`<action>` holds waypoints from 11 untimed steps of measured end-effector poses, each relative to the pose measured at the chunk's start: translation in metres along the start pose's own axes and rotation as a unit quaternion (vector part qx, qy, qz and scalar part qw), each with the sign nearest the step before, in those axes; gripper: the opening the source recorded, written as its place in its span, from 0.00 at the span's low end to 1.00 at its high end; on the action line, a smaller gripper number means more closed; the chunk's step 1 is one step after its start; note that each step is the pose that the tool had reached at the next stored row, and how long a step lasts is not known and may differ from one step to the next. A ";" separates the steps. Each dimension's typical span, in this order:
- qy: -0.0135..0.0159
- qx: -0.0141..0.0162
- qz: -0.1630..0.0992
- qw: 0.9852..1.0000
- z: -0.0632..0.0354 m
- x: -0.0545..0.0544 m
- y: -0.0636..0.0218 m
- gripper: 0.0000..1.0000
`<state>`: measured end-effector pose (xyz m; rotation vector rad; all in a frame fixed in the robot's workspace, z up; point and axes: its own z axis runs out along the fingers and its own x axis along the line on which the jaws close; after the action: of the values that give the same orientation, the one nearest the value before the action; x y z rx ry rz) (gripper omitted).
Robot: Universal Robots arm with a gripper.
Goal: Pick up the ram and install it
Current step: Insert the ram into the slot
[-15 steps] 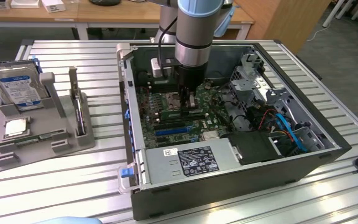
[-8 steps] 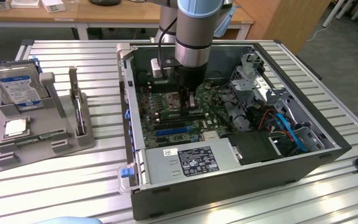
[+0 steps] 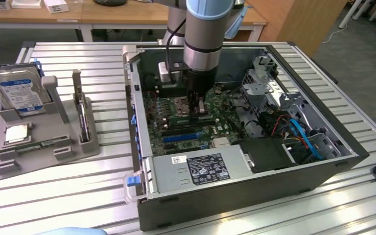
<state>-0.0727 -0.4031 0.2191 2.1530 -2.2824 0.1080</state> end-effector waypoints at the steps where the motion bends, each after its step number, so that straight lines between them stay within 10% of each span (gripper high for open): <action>1: 0.000 0.000 0.000 1.000 0.0001 0.000 0.0000 0.13; 11: 0.000 0.000 0.000 1.000 0.0005 -0.002 0.0001 0.13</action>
<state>-0.0726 -0.4015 0.2185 2.1529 -2.2829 0.1080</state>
